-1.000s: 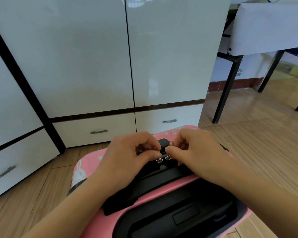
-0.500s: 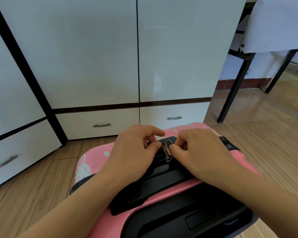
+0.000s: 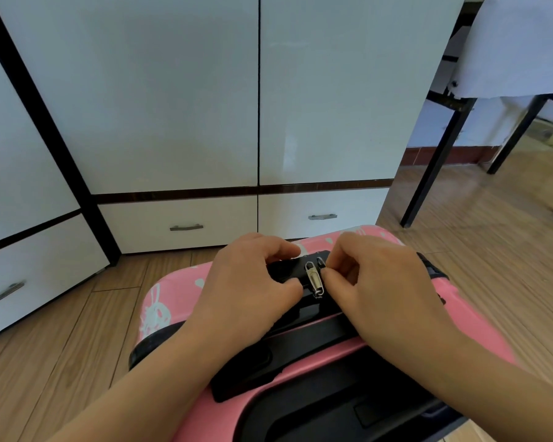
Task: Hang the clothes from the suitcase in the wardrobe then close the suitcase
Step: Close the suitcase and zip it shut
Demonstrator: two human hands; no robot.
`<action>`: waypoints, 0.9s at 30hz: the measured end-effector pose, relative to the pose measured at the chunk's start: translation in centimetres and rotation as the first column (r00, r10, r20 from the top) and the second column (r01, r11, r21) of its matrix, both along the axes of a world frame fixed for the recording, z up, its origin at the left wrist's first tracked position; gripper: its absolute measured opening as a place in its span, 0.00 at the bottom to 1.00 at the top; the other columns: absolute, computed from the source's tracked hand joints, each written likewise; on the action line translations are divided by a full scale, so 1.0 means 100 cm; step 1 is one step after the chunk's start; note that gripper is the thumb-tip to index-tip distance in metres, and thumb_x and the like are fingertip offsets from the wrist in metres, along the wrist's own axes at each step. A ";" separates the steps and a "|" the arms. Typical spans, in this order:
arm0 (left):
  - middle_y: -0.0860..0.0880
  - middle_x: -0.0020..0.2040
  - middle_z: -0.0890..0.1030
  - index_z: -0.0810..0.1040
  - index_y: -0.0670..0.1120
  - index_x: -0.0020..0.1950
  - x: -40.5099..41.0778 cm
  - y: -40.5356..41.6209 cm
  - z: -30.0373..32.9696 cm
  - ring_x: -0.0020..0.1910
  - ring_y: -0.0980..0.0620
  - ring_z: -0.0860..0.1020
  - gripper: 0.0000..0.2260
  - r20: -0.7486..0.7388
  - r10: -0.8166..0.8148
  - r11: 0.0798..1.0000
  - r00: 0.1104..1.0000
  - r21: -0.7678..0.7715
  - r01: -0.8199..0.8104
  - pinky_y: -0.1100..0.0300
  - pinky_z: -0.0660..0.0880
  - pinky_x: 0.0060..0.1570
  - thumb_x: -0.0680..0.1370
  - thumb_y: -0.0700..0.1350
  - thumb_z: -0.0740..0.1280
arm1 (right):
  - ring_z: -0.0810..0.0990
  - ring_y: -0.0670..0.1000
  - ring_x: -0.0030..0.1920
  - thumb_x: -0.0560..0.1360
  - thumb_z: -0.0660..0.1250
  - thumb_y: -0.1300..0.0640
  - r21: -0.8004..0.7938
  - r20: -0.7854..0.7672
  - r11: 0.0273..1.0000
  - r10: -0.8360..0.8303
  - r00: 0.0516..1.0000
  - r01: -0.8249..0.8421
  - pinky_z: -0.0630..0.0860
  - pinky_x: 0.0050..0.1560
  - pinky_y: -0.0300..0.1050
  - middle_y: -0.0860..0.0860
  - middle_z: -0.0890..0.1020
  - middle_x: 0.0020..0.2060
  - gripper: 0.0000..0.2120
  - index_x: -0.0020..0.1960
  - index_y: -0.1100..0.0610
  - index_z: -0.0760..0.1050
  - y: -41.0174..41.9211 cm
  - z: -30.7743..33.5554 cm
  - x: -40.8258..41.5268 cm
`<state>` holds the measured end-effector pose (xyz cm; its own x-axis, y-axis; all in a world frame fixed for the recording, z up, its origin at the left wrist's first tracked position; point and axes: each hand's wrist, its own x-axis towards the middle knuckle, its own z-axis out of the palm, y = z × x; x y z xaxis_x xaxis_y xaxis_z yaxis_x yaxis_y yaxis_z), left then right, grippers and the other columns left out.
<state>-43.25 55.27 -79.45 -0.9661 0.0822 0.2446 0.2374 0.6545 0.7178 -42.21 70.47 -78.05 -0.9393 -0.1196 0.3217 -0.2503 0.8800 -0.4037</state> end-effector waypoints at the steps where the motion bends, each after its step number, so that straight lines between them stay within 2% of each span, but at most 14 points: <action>1: 0.61 0.46 0.76 0.81 0.55 0.55 0.000 0.000 -0.001 0.39 0.68 0.72 0.16 -0.008 0.008 1.000 1.000 0.002 -0.008 0.81 0.66 0.42 0.68 0.44 0.72 | 0.76 0.45 0.39 0.74 0.66 0.56 -0.021 -0.005 1.000 -0.004 1.000 0.004 0.74 0.43 0.41 0.45 0.78 0.37 0.00 0.44 0.51 0.76 0.000 0.000 0.000; 4: 0.61 0.45 0.76 0.82 0.54 0.52 0.000 -0.003 -0.001 0.40 0.66 0.74 0.13 -0.066 0.021 0.999 0.998 -0.023 -0.023 0.78 0.69 0.42 0.69 0.46 0.74 | 0.77 0.45 0.39 0.74 0.67 0.56 -0.031 -0.014 1.000 0.006 1.000 -0.006 0.74 0.44 0.41 0.46 0.80 0.37 0.03 0.46 0.52 0.78 -0.001 -0.002 0.001; 6: 0.59 0.46 0.78 0.83 0.53 0.50 0.002 -0.012 -0.001 0.43 0.62 0.77 0.10 -0.124 -0.029 0.996 0.992 -0.084 0.018 0.69 0.74 0.47 0.69 0.47 0.74 | 0.76 0.46 0.37 0.74 0.67 0.56 -0.016 -0.026 1.000 0.015 1.000 -0.015 0.72 0.40 0.37 0.47 0.79 0.35 0.02 0.44 0.52 0.79 -0.001 -0.004 0.001; 8: 0.57 0.48 0.80 0.84 0.51 0.48 0.003 -0.021 0.001 0.44 0.57 0.79 0.08 -0.206 -0.166 0.957 0.964 -0.268 0.108 0.60 0.77 0.47 0.72 0.50 0.70 | 0.75 0.44 0.35 0.73 0.68 0.56 -0.019 -0.022 1.000 0.009 1.000 -0.010 0.67 0.37 0.32 0.46 0.78 0.33 0.03 0.41 0.52 0.80 0.001 -0.006 0.000; 10: 0.54 0.48 0.81 0.84 0.49 0.50 0.002 -0.033 -0.002 0.42 0.53 0.81 0.14 -0.240 -0.322 0.872 0.916 -0.451 0.188 0.59 0.79 0.41 0.75 0.51 0.62 | 0.75 0.43 0.35 0.72 0.69 0.56 -0.041 -0.020 0.999 -0.005 1.000 0.004 0.66 0.37 0.29 0.45 0.78 0.32 0.03 0.41 0.52 0.81 0.002 -0.007 -0.001; 11: 0.53 0.49 0.81 0.84 0.48 0.51 0.002 -0.038 -0.004 0.42 0.53 0.81 0.15 -0.230 -0.362 0.844 0.903 -0.492 0.213 0.60 0.79 0.40 0.75 0.51 0.60 | 0.75 0.42 0.35 0.71 0.69 0.56 -0.056 -0.016 0.998 -0.010 1.000 0.009 0.66 0.38 0.29 0.44 0.79 0.32 0.03 0.41 0.52 0.81 0.002 -0.007 -0.002; 13: 0.53 0.49 0.80 0.84 0.49 0.53 0.001 -0.046 -0.006 0.42 0.53 0.79 0.16 -0.246 -0.391 0.822 0.887 -0.527 0.216 0.62 0.78 0.39 0.76 0.52 0.59 | 0.75 0.41 0.35 0.71 0.69 0.55 -0.081 -0.002 0.997 -0.018 1.000 0.018 0.67 0.39 0.29 0.43 0.79 0.33 0.03 0.41 0.51 0.82 0.001 -0.008 -0.002; 15: 0.52 0.46 0.79 0.84 0.49 0.50 0.003 -0.047 -0.005 0.40 0.53 0.77 0.14 -0.291 -0.399 0.815 0.870 -0.546 0.191 0.63 0.74 0.39 0.76 0.52 0.60 | 0.76 0.41 0.36 0.71 0.70 0.55 -0.102 0.013 0.994 -0.025 1.000 0.026 0.71 0.40 0.32 0.43 0.80 0.33 0.02 0.41 0.50 0.82 0.000 -0.008 -0.001; 17: 0.51 0.42 0.78 0.83 0.47 0.44 0.003 -0.044 -0.007 0.37 0.51 0.76 0.13 -0.345 -0.395 0.816 0.851 -0.558 0.153 0.60 0.73 0.37 0.76 0.50 0.61 | 0.77 0.41 0.36 0.71 0.70 0.55 -0.121 0.022 0.992 -0.034 0.999 0.037 0.74 0.43 0.36 0.43 0.81 0.33 0.02 0.41 0.50 0.82 0.000 -0.008 0.000; 19: 0.50 0.39 0.77 0.81 0.45 0.39 0.001 -0.041 -0.009 0.35 0.49 0.76 0.13 -0.382 -0.409 0.809 0.829 -0.573 0.135 0.55 0.75 0.33 0.76 0.49 0.61 | 0.78 0.41 0.37 0.71 0.70 0.56 -0.135 0.024 0.990 -0.041 0.999 0.044 0.75 0.44 0.37 0.43 0.81 0.33 0.03 0.40 0.50 0.82 -0.002 -0.007 0.000; 21: 0.49 0.37 0.76 0.78 0.45 0.35 -0.001 -0.040 -0.011 0.35 0.48 0.75 0.13 -0.395 -0.414 0.810 0.820 -0.570 0.135 0.55 0.75 0.32 0.76 0.48 0.61 | 0.78 0.41 0.37 0.71 0.70 0.56 -0.128 0.028 0.991 -0.026 0.999 0.030 0.75 0.44 0.37 0.44 0.81 0.33 0.03 0.40 0.50 0.81 -0.004 -0.006 -0.001; 25: 0.50 0.36 0.75 0.75 0.46 0.34 -0.002 -0.042 -0.012 0.34 0.50 0.73 0.11 -0.388 -0.376 0.827 0.842 -0.551 0.115 0.58 0.70 0.35 0.75 0.47 0.60 | 0.77 0.44 0.37 0.72 0.68 0.54 -0.032 0.095 0.999 0.016 0.995 -0.013 0.73 0.43 0.38 0.45 0.81 0.33 0.04 0.39 0.51 0.80 -0.010 0.001 -0.005; 27: 0.51 0.36 0.75 0.75 0.46 0.35 -0.003 -0.043 -0.014 0.34 0.50 0.73 0.11 -0.386 -0.370 0.827 0.845 -0.552 0.110 0.58 0.71 0.35 0.74 0.48 0.60 | 0.76 0.45 0.38 0.74 0.66 0.54 0.066 0.132 0.997 0.037 0.991 -0.046 0.70 0.42 0.37 0.46 0.81 0.35 0.05 0.41 0.52 0.80 -0.014 0.009 -0.006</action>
